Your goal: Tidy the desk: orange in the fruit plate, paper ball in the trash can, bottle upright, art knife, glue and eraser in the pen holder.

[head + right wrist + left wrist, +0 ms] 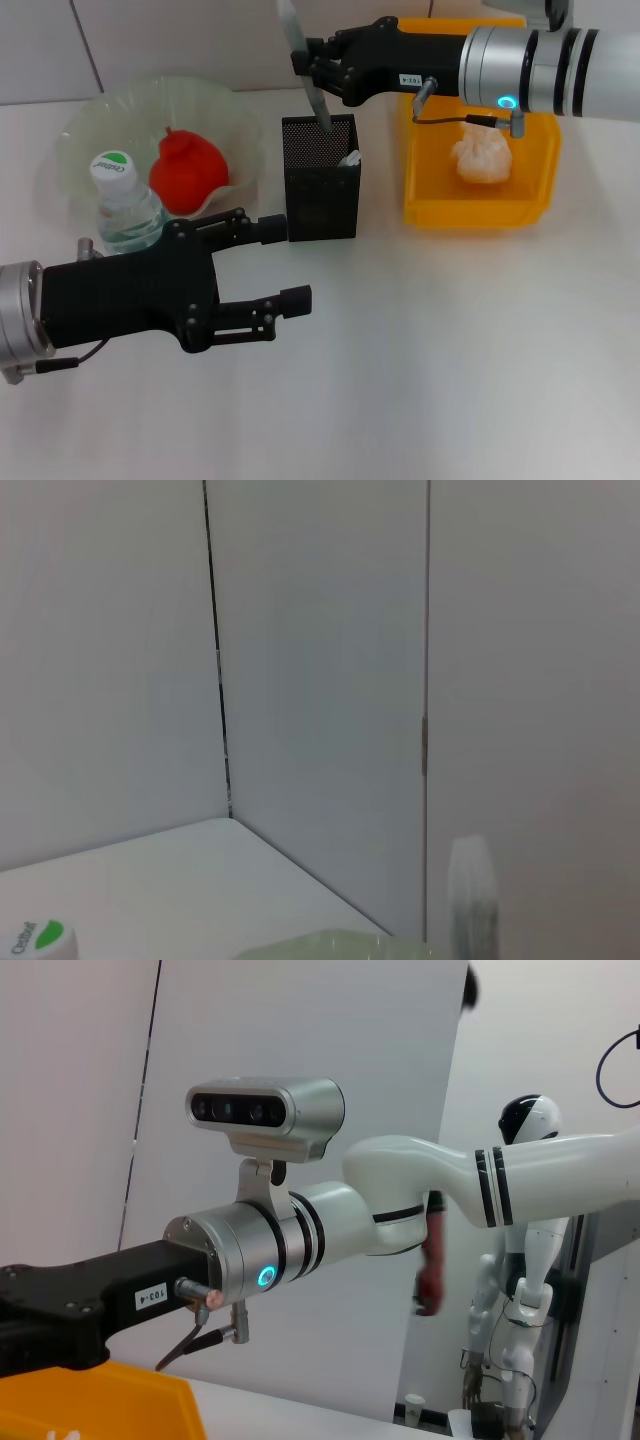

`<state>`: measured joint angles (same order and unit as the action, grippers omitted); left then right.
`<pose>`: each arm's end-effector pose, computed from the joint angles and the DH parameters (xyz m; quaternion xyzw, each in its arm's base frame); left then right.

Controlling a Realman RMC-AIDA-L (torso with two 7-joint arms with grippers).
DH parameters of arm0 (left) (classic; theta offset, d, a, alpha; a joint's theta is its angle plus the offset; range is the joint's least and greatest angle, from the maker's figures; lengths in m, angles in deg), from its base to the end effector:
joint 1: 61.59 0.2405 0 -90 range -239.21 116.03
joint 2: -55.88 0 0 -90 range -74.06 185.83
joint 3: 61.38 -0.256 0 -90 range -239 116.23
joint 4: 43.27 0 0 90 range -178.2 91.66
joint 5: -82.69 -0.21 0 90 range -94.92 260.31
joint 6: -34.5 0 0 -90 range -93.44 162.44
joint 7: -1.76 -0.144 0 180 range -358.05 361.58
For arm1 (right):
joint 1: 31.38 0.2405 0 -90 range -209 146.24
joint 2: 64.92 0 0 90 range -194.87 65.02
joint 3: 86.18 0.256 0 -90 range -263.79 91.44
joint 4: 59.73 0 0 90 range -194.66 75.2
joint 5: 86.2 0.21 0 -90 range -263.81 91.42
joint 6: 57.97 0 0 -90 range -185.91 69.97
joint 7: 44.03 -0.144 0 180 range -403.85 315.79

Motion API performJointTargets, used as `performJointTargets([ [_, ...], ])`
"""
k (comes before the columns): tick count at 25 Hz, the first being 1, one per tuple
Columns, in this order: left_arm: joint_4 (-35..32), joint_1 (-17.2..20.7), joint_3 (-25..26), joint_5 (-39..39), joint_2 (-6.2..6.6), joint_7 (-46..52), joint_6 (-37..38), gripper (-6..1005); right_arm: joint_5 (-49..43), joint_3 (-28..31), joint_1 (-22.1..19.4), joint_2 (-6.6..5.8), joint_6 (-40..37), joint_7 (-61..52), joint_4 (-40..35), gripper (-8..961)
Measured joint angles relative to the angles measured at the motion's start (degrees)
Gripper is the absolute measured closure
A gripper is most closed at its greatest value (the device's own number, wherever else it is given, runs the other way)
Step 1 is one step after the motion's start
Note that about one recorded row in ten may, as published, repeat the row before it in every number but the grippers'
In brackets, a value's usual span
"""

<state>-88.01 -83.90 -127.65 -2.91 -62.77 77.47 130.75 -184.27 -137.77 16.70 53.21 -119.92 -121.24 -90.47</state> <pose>-0.2094 0.2911 -0.0083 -0.9274 -0.1033 -0.3579 0.0354 0.1586 0.4421 -0.0146 -0.9250 0.1411 0.2518 0.2473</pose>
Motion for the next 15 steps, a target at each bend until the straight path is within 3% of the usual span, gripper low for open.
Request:
performJointTargets([
  [9,0.1,-0.3,0.0,-0.2,0.00,0.0,-0.2,197,0.0,0.0,-0.1,0.26,2.4,-0.5,-0.1,642],
  [14,0.1,-0.3,0.0,-0.2,0.00,-0.1,-0.3,197,0.0,0.0,-0.2,0.26,2.6,-0.5,-0.2,416],
  [15,0.1,-0.3,0.0,-0.2,0.00,-0.2,-0.3,197,0.0,0.0,-0.3,0.26,2.5,-0.5,-0.3,415],
])
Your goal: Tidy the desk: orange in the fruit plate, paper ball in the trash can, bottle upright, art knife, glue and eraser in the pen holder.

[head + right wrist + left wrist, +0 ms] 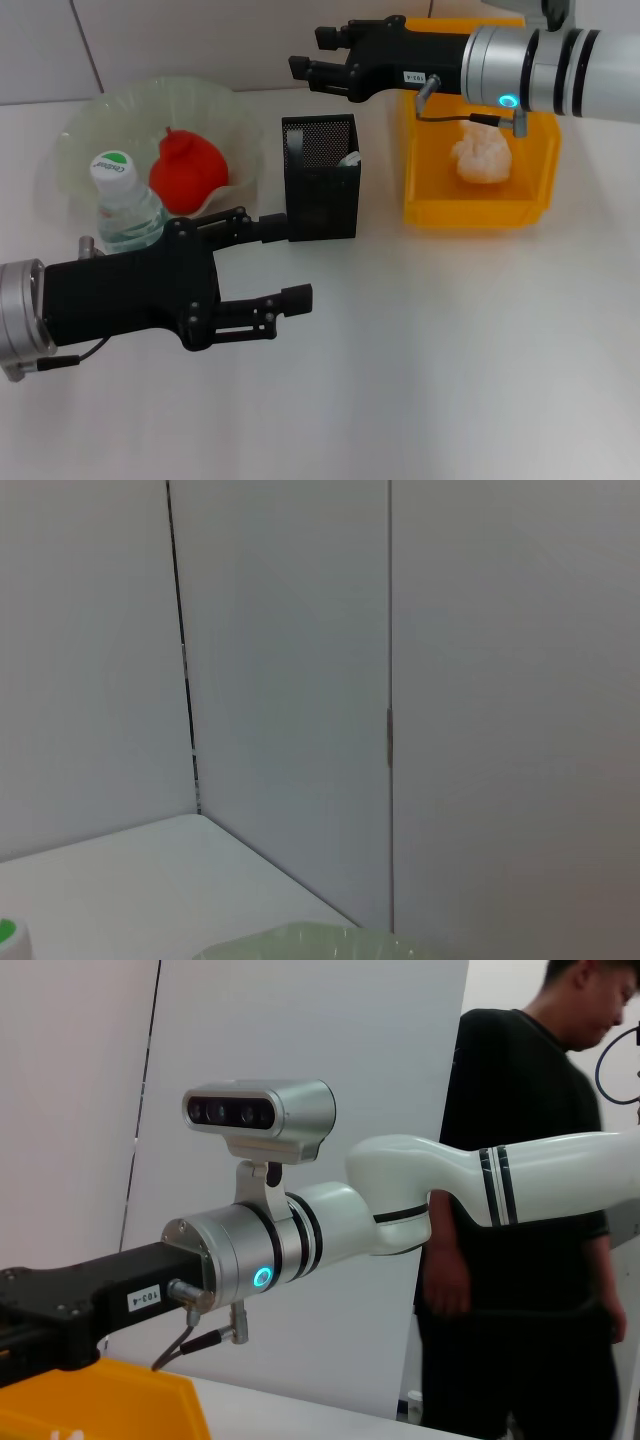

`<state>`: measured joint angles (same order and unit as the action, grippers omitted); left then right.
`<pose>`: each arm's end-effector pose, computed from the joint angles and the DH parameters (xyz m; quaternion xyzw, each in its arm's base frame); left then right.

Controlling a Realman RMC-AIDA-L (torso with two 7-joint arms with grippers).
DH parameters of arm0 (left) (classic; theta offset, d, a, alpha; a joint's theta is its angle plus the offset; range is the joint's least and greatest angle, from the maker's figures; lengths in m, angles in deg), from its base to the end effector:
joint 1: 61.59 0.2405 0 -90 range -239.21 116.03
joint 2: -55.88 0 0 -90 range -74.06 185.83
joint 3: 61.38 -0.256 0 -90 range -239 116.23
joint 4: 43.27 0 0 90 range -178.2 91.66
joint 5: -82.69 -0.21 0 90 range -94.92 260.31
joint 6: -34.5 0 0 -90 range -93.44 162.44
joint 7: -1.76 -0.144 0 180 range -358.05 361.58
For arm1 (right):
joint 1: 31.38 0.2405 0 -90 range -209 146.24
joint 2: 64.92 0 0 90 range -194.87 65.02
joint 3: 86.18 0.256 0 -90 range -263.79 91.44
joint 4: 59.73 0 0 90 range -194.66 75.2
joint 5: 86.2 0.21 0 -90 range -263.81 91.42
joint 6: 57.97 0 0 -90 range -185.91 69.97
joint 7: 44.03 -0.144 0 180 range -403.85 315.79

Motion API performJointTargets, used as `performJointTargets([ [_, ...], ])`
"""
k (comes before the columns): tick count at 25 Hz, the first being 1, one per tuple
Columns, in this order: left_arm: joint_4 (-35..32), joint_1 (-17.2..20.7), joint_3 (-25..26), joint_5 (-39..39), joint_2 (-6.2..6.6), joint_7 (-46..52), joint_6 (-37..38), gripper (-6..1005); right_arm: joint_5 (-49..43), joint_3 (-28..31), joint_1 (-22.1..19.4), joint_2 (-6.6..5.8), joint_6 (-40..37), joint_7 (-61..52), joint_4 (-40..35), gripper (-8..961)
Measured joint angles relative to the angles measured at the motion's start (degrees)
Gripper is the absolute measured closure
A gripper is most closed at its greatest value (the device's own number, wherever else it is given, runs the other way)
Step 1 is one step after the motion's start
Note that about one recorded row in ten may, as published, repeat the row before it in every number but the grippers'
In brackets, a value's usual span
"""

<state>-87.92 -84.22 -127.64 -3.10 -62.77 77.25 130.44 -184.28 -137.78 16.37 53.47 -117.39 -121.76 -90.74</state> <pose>-0.2086 0.2927 -0.0089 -0.9284 -0.1007 -0.3557 0.0367 0.1632 0.4457 -0.0140 -0.9195 0.1533 0.2460 0.2654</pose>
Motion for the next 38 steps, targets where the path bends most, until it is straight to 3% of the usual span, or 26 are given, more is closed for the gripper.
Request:
performJointTargets([
  [5,0.0,0.0,0.3,0.1,0.02,-0.4,0.0,197,0.0,-0.4,-2.3,0.13,-3.8,0.0,-2.8,413],
  [15,-0.3,0.3,2.5,-0.3,0.66,-0.2,0.0,197,0.0,-0.5,-11.9,0.76,-17.1,-1.4,-13.8,352],
  [21,-0.8,1.2,4.4,-0.4,2.10,0.3,0.8,197,0.1,-1.3,-18.8,0.99,-22.3,-3.3,-22.8,284],
  [24,-1.4,2.0,4.8,-0.4,3.83,0.7,0.9,197,0.1,-1.9,-21.0,0.96,-26.2,-4.4,-25.8,264],
  [26,-1.4,2.1,4.9,-0.4,4.34,1.0,1.1,197,0.1,-3.4,-22.0,0.96,-27.4,-5.6,-27.9,251],
  [27,-1.6,2.5,5.0,-0.4,5.22,1.5,1.9,197,0.1,-4.7,-22.4,0.96,-27.7,-6.7,-29.0,244],
  [30,-1.9,2.7,5.1,-0.4,5.78,1.7,2.5,197,-0.6,-8.6,-23.0,0.87,-28.3,-10.0,-31.6,244],
  [31,-2.0,2.8,5.3,-0.4,6.66,2.0,3.0,197,-1.1,-11.9,-23.4,0.82,-28.4,-11.0,-32.4,244],
  [38,-1.9,3.0,5.3,-0.6,7.39,3.0,3.1,197,-4.4,-21.2,-24.7,0.83,-28.6,-14.5,-35.1,244],
])
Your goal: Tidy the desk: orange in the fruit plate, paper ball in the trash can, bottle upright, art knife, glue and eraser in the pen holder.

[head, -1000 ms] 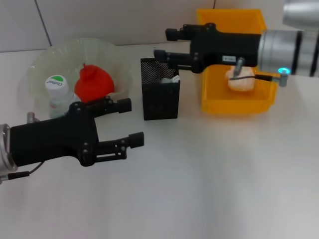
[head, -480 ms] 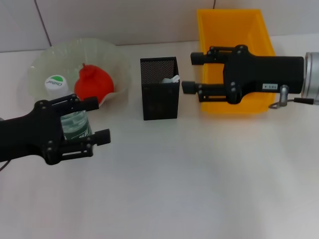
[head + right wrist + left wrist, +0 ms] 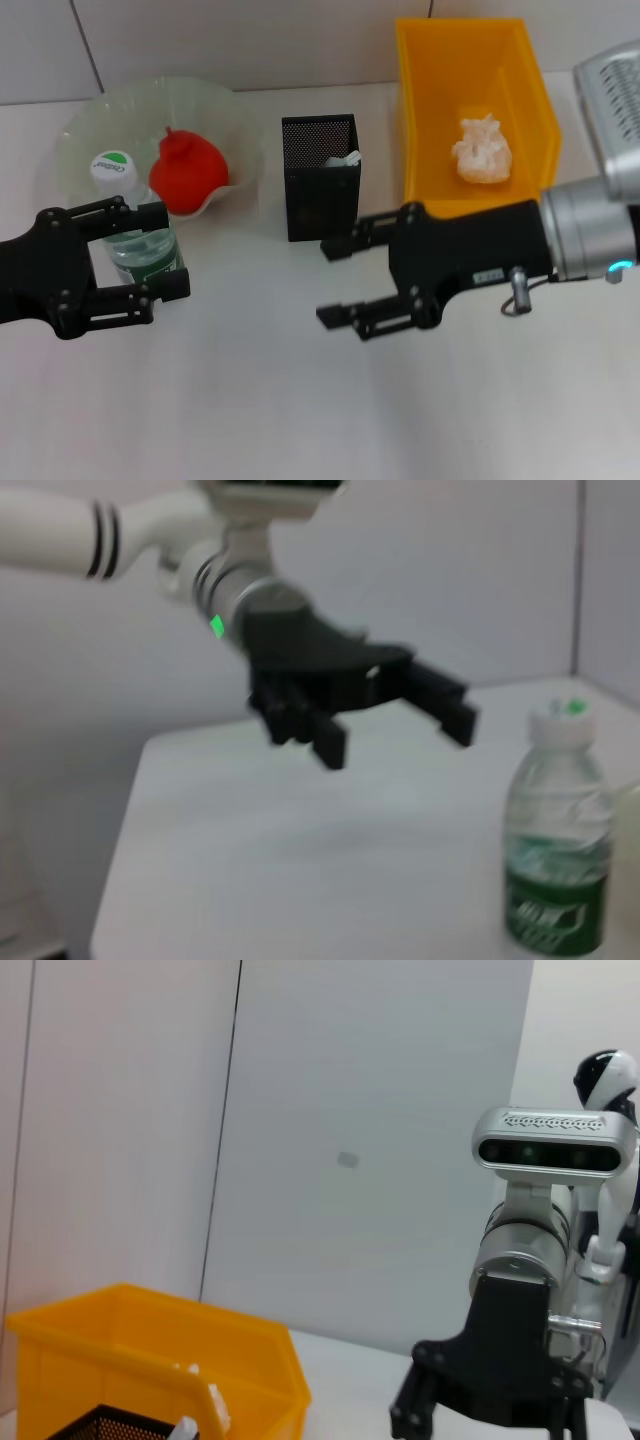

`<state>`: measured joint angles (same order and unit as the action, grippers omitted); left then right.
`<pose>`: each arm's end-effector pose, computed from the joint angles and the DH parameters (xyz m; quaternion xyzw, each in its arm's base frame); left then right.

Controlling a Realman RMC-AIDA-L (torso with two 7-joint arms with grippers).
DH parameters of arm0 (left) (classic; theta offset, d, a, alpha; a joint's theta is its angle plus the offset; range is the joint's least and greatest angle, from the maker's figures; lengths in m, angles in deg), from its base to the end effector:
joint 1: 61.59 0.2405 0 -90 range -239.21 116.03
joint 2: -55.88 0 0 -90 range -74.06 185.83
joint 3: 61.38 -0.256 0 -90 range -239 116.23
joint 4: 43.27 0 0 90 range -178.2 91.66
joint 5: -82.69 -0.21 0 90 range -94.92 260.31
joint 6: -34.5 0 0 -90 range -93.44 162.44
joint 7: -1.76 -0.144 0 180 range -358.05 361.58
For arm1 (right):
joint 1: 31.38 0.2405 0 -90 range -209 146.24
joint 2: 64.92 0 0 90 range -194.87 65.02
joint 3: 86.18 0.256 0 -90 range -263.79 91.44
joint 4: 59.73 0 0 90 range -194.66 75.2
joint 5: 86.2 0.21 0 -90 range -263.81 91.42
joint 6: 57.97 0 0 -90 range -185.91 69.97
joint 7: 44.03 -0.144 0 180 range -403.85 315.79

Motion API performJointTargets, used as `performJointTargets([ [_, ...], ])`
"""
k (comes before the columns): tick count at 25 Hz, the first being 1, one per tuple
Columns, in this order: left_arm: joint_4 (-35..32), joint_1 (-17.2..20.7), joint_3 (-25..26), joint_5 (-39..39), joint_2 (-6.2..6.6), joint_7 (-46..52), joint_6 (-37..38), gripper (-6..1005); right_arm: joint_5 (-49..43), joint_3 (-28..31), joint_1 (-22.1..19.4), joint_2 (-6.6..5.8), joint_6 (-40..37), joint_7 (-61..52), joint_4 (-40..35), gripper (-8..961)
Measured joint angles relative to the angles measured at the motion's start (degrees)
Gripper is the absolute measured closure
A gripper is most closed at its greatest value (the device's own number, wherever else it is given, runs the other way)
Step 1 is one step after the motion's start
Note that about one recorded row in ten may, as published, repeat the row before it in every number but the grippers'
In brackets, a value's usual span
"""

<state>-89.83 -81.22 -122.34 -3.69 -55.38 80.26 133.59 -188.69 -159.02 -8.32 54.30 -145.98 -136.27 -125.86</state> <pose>-0.2483 0.2936 0.0520 -0.9357 -0.1193 -0.3211 0.0841 0.1773 0.3116 -0.0106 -0.9802 0.0700 0.1805 0.0416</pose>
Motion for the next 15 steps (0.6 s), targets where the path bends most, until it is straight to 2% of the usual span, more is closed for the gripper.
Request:
performJointTargets([
  [6,-0.2,-0.9,1.0,-2.7,-0.76,0.5,-0.1,197,-2.6,-2.2,-1.5,0.16,-0.4,-1.7,-2.7,243],
  [15,0.2,-0.8,1.0,-2.8,-1.21,0.5,-0.4,197,-2.5,-1.9,-7.7,0.25,-2.1,-2.3,-12.3,243],
])
